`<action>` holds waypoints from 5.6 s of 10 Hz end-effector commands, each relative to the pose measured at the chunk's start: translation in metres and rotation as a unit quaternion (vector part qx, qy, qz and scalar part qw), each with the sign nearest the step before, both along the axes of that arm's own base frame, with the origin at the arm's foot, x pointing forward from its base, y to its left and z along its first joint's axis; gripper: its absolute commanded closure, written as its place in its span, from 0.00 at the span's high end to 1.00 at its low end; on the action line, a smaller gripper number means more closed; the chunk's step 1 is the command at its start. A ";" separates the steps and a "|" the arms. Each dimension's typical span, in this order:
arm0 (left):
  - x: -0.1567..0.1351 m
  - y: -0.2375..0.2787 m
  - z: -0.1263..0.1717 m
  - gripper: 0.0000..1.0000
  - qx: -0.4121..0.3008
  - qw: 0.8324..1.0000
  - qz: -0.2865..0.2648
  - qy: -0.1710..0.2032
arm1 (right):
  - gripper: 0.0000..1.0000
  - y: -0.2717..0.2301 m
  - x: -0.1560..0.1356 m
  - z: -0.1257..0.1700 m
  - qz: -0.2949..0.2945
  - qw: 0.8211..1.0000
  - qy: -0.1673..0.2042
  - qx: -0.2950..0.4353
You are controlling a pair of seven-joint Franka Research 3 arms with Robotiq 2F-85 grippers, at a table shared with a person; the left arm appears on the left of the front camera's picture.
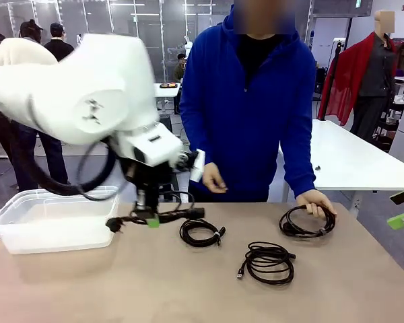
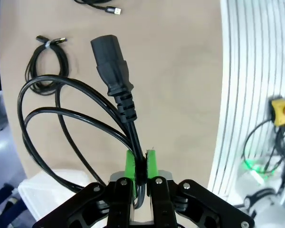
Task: Organize and store the cables.
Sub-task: Place the Power Cable into the Organizing box.
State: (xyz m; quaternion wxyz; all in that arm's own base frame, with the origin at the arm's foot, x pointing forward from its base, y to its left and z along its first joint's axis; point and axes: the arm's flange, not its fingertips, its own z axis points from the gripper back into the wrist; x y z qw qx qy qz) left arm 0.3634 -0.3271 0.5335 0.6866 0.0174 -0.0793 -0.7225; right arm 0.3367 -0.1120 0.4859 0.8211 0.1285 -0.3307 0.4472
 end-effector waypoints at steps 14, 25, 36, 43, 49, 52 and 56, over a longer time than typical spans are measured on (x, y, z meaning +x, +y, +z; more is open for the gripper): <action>0.087 0.266 0.017 0.11 0.060 0.994 0.081 -0.048 | 1.00 0.000 -0.002 0.001 0.001 1.000 -0.001 0.004; 0.141 0.273 0.003 0.11 0.090 0.989 0.116 -0.012 | 1.00 0.000 -0.002 0.001 0.001 1.000 -0.001 0.004; 0.214 0.317 -0.080 0.11 0.071 0.989 0.131 0.025 | 1.00 0.000 -0.002 0.001 0.001 1.000 -0.001 0.004; 0.241 0.326 -0.107 0.18 0.059 0.988 0.121 0.078 | 1.00 0.000 -0.002 0.001 0.001 1.000 -0.001 0.004; 0.231 0.323 -0.101 0.74 0.074 0.987 0.116 0.079 | 1.00 0.000 -0.002 0.001 0.001 1.000 -0.001 0.004; 0.226 0.324 -0.102 0.98 0.076 0.987 0.120 0.080 | 1.00 0.000 -0.002 0.001 0.001 1.000 -0.001 0.004; 0.225 0.327 -0.103 1.00 0.070 0.987 0.124 0.078 | 1.00 0.000 -0.002 0.001 0.001 1.000 -0.001 0.004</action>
